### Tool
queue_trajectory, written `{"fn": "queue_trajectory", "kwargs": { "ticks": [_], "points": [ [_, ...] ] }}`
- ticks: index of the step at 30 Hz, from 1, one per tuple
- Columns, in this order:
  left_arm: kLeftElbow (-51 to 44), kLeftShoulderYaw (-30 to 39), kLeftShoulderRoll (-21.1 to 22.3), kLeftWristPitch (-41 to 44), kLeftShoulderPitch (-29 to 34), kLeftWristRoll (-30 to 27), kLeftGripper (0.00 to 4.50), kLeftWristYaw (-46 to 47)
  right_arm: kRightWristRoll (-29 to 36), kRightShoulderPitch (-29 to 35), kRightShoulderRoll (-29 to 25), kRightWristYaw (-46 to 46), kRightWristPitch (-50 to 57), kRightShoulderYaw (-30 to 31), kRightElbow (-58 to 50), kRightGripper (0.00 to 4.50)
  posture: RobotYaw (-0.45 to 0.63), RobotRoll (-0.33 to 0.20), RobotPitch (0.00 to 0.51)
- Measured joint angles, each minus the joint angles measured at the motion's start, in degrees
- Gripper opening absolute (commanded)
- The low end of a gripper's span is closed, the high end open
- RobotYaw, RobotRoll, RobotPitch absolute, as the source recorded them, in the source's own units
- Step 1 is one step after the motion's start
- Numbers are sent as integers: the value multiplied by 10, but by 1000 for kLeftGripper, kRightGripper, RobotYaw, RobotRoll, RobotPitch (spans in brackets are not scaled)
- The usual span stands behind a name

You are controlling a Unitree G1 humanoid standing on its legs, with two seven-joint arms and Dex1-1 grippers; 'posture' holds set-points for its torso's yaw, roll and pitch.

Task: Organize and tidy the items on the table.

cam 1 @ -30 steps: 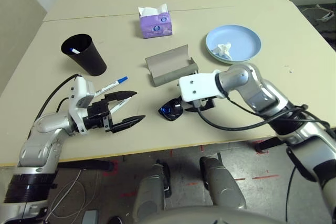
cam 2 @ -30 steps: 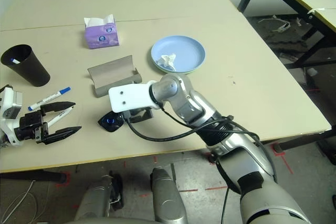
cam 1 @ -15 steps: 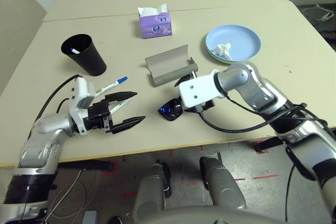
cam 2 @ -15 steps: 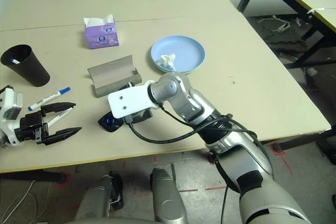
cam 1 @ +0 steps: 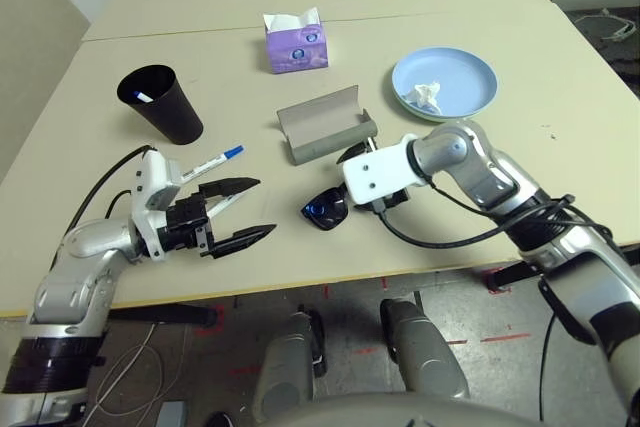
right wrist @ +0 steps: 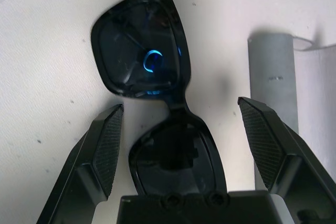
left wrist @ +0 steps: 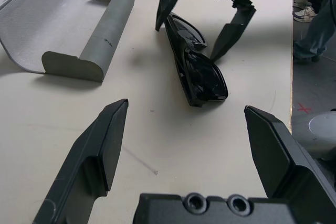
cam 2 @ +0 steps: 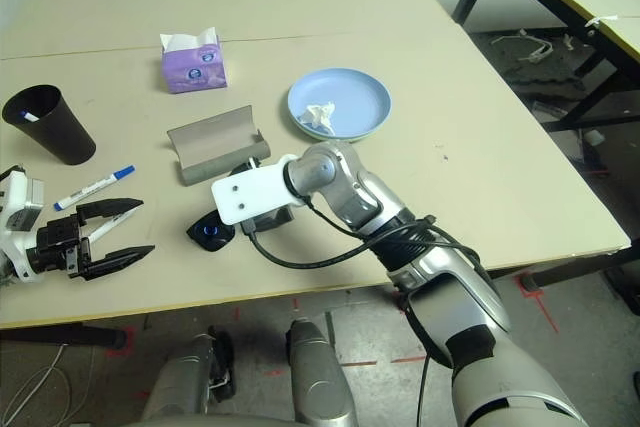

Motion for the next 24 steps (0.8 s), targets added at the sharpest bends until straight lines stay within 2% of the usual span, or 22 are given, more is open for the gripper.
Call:
{"fn": "queue_trajectory", "kwargs": {
  "ticks": [3, 13, 24],
  "points": [
    [0, 0, 0, 0, 0, 0, 4500, 1, 0, 2, 0, 2, 3, 0, -3, 3858, -67, 0, 207],
    [0, 0, 0, 0, -2, 0, 4500, 1, 2, 6, -3, 12, 15, -3, -20, 240, -64, 0, 205],
    [1, 0, 0, 0, -2, 0, 4500, 6, 3, -1, 0, 17, 16, -7, -12, 200, -67, 0, 206]
  ]
}}
